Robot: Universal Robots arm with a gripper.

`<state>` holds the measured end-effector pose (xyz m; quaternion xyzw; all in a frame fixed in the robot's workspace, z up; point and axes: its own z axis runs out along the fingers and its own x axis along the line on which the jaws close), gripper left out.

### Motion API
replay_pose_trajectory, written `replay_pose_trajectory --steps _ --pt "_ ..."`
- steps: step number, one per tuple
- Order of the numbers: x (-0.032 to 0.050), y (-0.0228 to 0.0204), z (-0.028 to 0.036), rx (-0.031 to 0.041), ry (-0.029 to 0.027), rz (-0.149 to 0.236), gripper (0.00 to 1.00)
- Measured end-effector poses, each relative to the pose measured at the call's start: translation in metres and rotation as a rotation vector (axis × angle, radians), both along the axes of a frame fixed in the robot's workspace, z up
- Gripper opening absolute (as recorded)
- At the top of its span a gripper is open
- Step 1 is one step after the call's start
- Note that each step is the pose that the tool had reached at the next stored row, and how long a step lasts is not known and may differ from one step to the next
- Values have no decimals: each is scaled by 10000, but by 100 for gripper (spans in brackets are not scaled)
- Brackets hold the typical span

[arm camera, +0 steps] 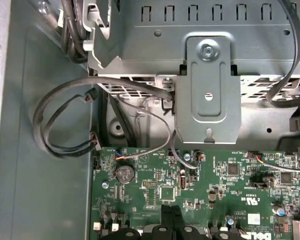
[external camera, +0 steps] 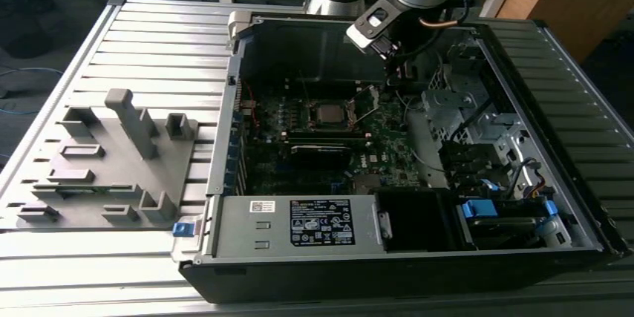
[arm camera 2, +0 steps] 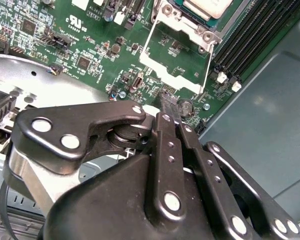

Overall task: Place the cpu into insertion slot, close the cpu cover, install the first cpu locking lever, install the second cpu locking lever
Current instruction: 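Close the cpu cover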

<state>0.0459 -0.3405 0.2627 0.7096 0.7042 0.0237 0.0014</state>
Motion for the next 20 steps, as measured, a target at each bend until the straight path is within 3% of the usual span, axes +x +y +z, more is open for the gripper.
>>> replay_pose_trajectory --steps 10,14,20 --pt "5 0 -49 -11 7 2 11" --pt "24 0 -60 -11 52 0 11" --pt "30 0 -124 -11 71 0 11"
